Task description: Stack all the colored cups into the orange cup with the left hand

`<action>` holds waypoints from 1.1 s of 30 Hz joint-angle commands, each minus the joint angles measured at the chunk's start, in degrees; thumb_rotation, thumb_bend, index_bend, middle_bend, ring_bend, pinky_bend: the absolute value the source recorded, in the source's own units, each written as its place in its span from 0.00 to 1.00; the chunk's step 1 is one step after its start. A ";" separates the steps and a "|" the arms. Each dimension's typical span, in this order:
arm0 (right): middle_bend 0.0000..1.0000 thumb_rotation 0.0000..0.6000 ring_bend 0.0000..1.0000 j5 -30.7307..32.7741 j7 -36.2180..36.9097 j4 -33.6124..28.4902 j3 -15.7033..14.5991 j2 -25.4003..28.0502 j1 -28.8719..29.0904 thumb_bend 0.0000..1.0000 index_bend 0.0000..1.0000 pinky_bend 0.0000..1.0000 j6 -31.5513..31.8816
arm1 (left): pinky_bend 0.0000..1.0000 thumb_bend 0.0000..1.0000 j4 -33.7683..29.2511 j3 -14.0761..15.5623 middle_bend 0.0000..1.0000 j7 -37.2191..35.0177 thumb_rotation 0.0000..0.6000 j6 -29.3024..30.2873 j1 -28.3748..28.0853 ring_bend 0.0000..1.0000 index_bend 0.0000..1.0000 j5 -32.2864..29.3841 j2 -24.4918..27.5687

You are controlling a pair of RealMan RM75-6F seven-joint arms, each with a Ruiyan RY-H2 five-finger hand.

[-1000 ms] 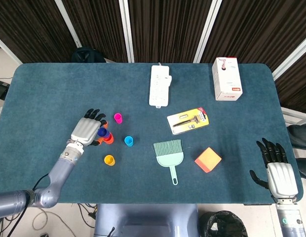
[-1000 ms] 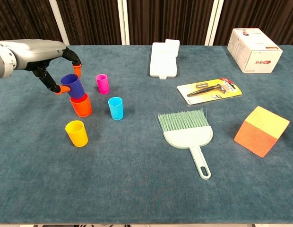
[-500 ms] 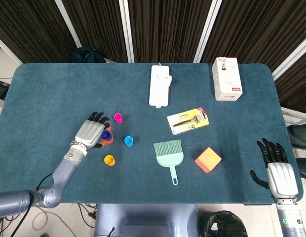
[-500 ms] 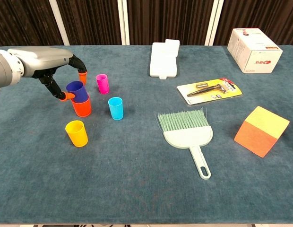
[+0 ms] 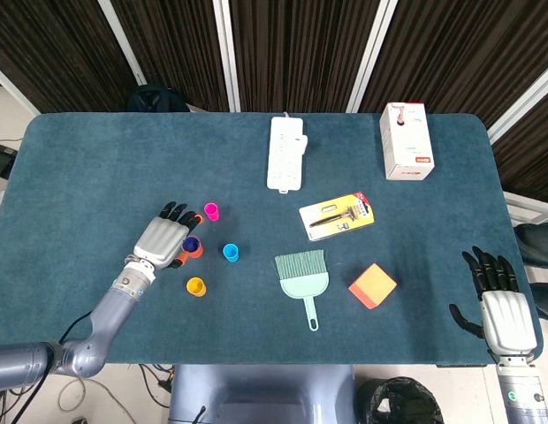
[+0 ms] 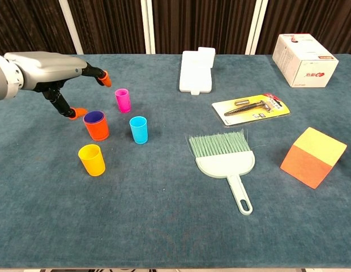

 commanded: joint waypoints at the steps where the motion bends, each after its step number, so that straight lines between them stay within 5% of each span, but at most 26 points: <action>1: 0.05 1.00 0.09 0.04 0.00 -0.07 0.04 0.05 -0.05 0.34 0.09 0.04 0.08 | 0.00 0.34 -3.36 0.08 0.13 -0.38 1.00 1.27 0.33 0.00 0.17 2.24 1.75; 13: 0.05 1.00 0.09 0.19 0.07 -0.79 0.16 0.56 -0.35 0.34 0.09 0.04 0.47 | 0.00 0.30 -11.91 6.08 0.13 0.46 1.00 4.22 4.26 0.00 0.18 9.38 6.91; 33: 0.05 1.00 0.09 0.61 0.39 -1.02 0.53 0.78 -0.59 0.34 0.09 0.04 0.81 | 0.00 0.27 -6.20 8.62 0.13 -3.73 1.00 0.44 5.72 0.00 0.20 14.23 2.31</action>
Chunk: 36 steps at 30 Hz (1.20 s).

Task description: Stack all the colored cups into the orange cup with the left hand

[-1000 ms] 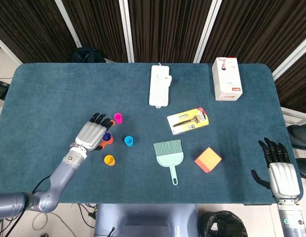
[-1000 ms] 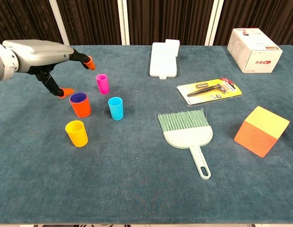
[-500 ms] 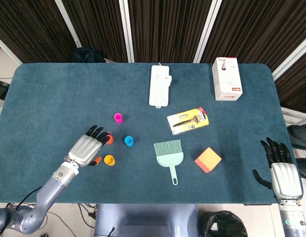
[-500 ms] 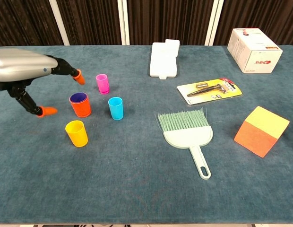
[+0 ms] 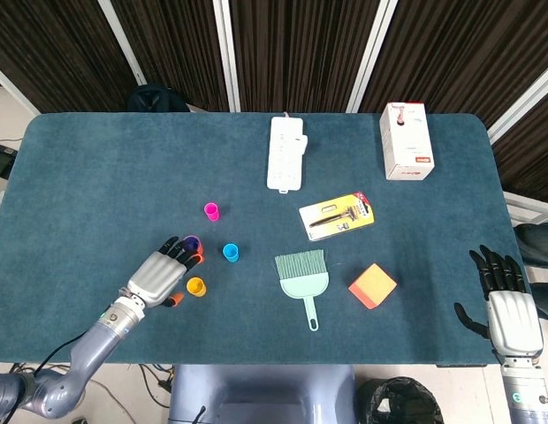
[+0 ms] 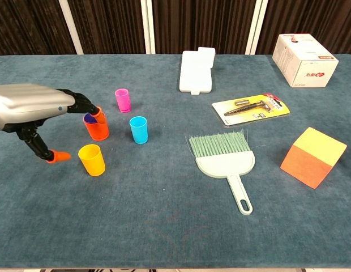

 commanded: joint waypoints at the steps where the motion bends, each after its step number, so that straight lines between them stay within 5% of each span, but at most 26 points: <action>1: 0.05 1.00 0.09 0.04 0.08 -0.01 0.04 0.03 -0.02 0.34 0.09 0.04 0.03 | 0.00 0.27 0.84 0.10 0.13 -0.99 1.00 -0.55 0.11 0.00 0.21 1.32 -0.77; 36: 0.05 1.00 0.09 0.91 0.90 0.15 0.59 0.27 -0.25 0.34 0.09 0.04 0.07 | 0.00 0.31 3.97 -0.57 0.15 2.19 1.00 -0.43 -0.09 0.00 0.41 1.85 -5.26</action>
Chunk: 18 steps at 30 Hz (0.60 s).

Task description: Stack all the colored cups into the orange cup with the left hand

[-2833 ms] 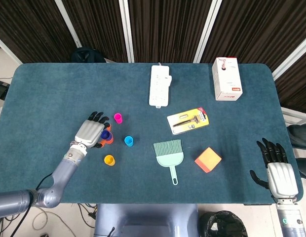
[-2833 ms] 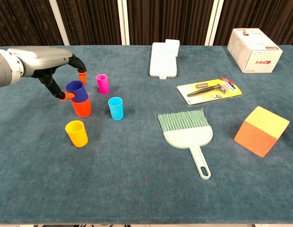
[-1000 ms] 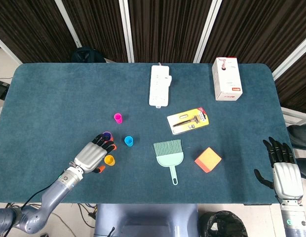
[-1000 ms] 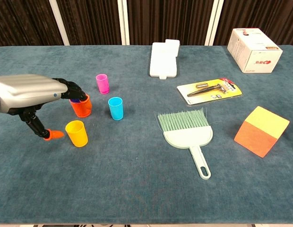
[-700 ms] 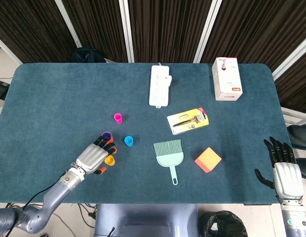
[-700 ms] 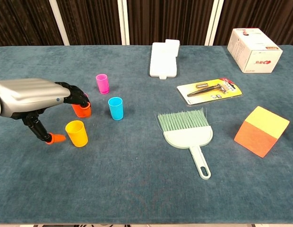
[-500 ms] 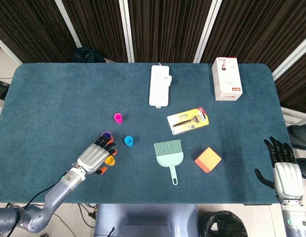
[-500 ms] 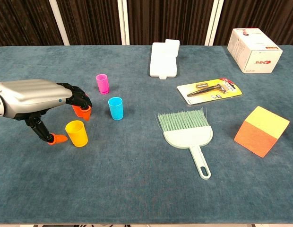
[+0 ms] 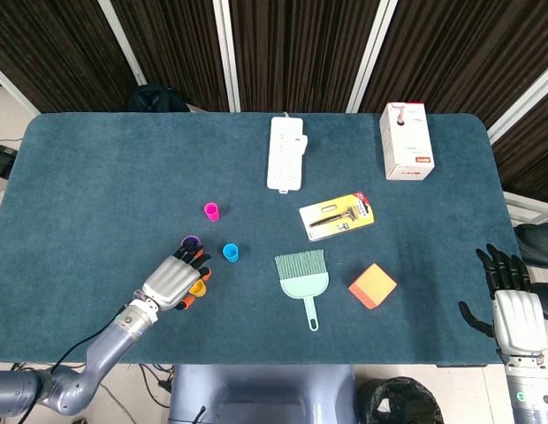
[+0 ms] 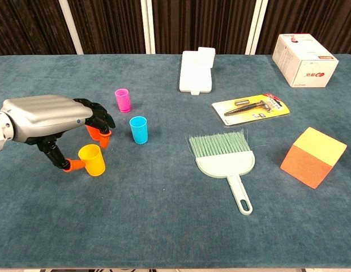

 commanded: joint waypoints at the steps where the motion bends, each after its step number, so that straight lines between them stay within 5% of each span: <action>1: 0.05 1.00 0.09 0.00 0.09 0.00 0.03 0.01 -0.02 0.34 0.09 0.04 0.06 | 0.00 0.31 0.03 -0.06 0.15 0.44 1.00 0.39 0.05 0.00 0.41 0.06 -0.22; 18: 0.05 1.00 0.09 0.03 0.21 -0.07 -0.02 0.01 0.01 0.34 0.09 0.04 -0.21 | 0.00 0.36 0.44 -0.33 0.16 0.41 1.00 0.49 0.41 0.00 0.46 -0.71 0.13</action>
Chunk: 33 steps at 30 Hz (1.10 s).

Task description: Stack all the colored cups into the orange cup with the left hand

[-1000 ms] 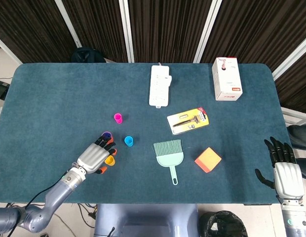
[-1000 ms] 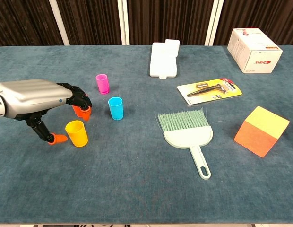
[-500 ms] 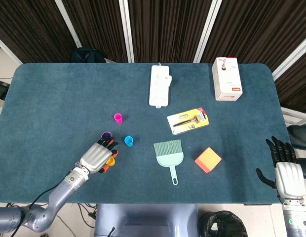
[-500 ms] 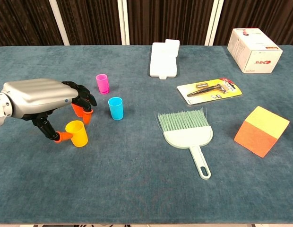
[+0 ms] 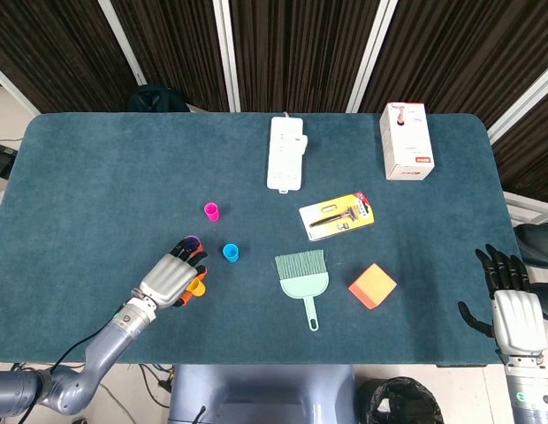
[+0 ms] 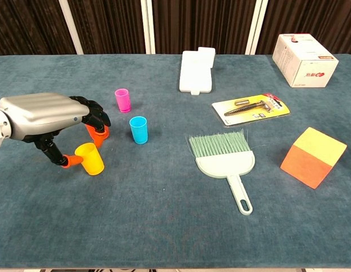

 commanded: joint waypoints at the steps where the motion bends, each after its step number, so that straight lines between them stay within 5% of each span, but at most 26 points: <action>1: 0.05 1.00 0.09 -0.01 0.01 -0.01 0.01 0.00 0.00 0.34 0.09 0.04 0.02 | 0.00 0.36 0.06 -0.29 0.17 -0.50 1.00 0.09 0.03 0.00 0.46 0.41 -0.03; 13: 0.05 1.00 0.09 0.03 0.19 -0.06 0.12 0.10 -0.14 0.34 0.09 0.04 0.28 | 0.00 0.37 -2.75 -3.32 0.17 0.66 1.00 2.24 -1.01 0.00 0.46 1.45 1.75; 22: 0.05 1.00 0.09 0.06 -0.13 -0.11 0.15 -0.02 -0.14 0.34 0.09 0.04 0.29 | 0.00 0.37 -3.32 -8.09 0.18 5.04 1.00 3.56 -3.71 0.00 0.46 -4.61 4.15; 33: 0.05 1.00 0.09 0.10 -0.35 -0.01 0.12 -0.18 -0.06 0.34 0.09 0.04 0.10 | 0.00 0.37 -1.14 -8.99 0.18 6.33 1.00 3.00 -4.96 0.00 0.47 -11.05 5.05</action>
